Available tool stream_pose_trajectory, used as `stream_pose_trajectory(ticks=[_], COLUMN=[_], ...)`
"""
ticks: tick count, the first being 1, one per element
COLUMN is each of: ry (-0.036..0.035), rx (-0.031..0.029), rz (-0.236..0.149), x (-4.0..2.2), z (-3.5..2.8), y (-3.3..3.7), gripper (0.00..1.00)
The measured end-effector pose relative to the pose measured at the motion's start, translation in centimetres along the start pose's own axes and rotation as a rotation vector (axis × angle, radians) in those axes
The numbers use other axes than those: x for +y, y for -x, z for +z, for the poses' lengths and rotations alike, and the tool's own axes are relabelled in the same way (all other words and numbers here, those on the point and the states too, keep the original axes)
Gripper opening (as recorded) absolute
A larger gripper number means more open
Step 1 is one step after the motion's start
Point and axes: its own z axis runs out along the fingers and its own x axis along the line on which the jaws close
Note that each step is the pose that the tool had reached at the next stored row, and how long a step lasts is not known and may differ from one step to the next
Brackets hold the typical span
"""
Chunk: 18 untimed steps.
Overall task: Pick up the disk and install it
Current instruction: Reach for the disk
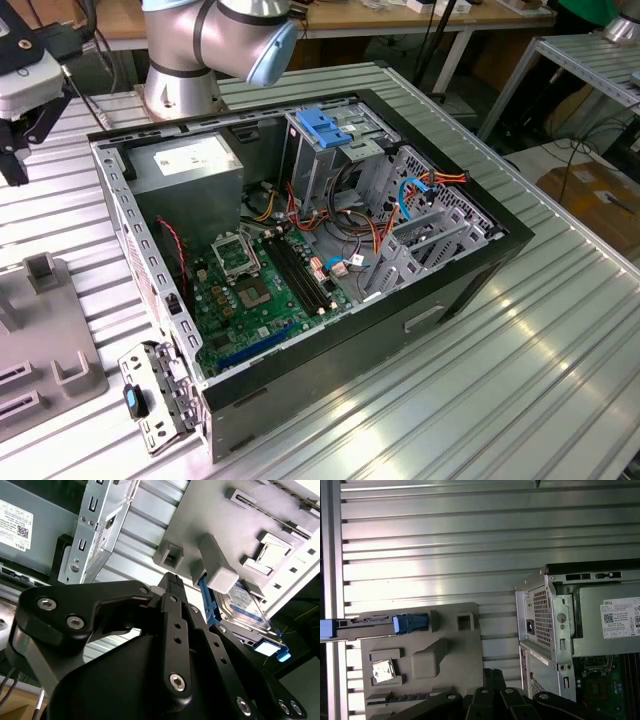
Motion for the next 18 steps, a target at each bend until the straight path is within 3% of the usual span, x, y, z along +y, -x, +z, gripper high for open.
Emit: stream_pose_trajectory(ticks=[2,5,10,13,18], ry=[0.0,-0.0005,-0.0008,-0.0009,-0.001], rx=[-0.0001,-0.0001,-0.0002,-0.0003,-0.0003], rz=[0.0,0.001,0.003,0.004,0.005], x=[-0.02,-0.01,0.02,0.0,-0.06], z=[0.03,0.15,0.23,0.24,0.28], y=[-0.47,-1.98,-3.68,-4.16,-5.76], gripper=[0.11,0.11,0.11,0.11,0.11])
